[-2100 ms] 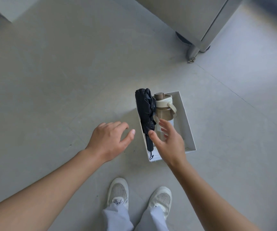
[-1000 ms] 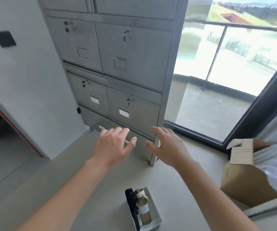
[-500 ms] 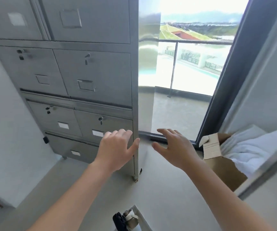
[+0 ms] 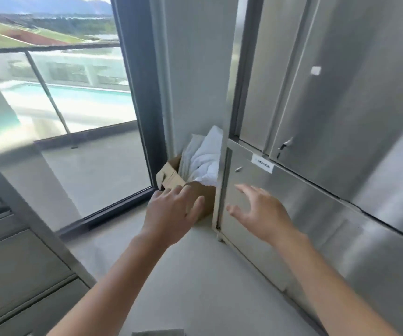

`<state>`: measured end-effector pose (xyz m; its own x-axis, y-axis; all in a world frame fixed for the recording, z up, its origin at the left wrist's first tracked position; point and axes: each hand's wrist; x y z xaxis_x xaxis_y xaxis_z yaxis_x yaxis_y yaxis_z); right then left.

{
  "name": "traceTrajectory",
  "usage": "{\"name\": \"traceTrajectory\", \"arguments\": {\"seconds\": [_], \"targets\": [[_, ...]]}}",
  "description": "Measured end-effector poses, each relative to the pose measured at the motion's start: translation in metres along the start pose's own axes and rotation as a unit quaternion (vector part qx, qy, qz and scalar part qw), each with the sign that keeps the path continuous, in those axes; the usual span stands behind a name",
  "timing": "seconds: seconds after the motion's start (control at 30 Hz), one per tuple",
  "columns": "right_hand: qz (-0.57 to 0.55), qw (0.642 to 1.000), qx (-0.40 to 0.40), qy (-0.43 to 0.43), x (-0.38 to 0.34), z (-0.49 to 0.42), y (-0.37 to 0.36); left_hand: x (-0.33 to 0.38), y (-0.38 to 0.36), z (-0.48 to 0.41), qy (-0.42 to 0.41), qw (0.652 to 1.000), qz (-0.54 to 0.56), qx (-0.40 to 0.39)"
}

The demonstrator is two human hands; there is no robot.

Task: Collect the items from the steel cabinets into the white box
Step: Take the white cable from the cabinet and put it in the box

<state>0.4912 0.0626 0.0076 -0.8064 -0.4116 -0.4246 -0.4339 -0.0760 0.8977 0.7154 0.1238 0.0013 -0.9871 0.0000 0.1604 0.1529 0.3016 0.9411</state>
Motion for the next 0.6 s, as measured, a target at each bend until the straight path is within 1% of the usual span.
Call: {"name": "traceTrajectory", "arguments": {"seconds": [0.13,0.3,0.37,0.47,0.6], "targets": [[0.013,0.99,0.073,-0.116,0.06,0.073,0.046,0.088,-0.014,-0.02,-0.138,0.99,0.04,-0.013],[0.011,0.953,0.173,-0.247,0.127,0.193,0.11,0.233,-0.02,-0.018,-0.289,0.954,0.074,-0.027],[0.011,0.938,0.193,-0.289,0.145,0.243,0.129,0.285,-0.022,-0.002,-0.33,0.939,0.092,-0.031],[0.04,0.906,0.217,-0.361,0.17,0.326,0.149,0.359,-0.023,0.034,-0.396,0.91,0.113,-0.048],[0.062,0.87,0.242,-0.424,0.186,0.414,0.165,0.426,-0.029,0.08,-0.441,0.886,0.126,-0.071]]}}
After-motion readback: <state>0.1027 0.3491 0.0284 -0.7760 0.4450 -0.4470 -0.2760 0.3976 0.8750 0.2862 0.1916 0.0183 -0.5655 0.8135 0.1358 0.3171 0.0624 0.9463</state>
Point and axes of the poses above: each hand's wrist, its own z-axis away from the middle knuckle, its own y-axis out of the back of the hand, x = y × z, and after that the axes turned 2 degrees about -x, right-handed
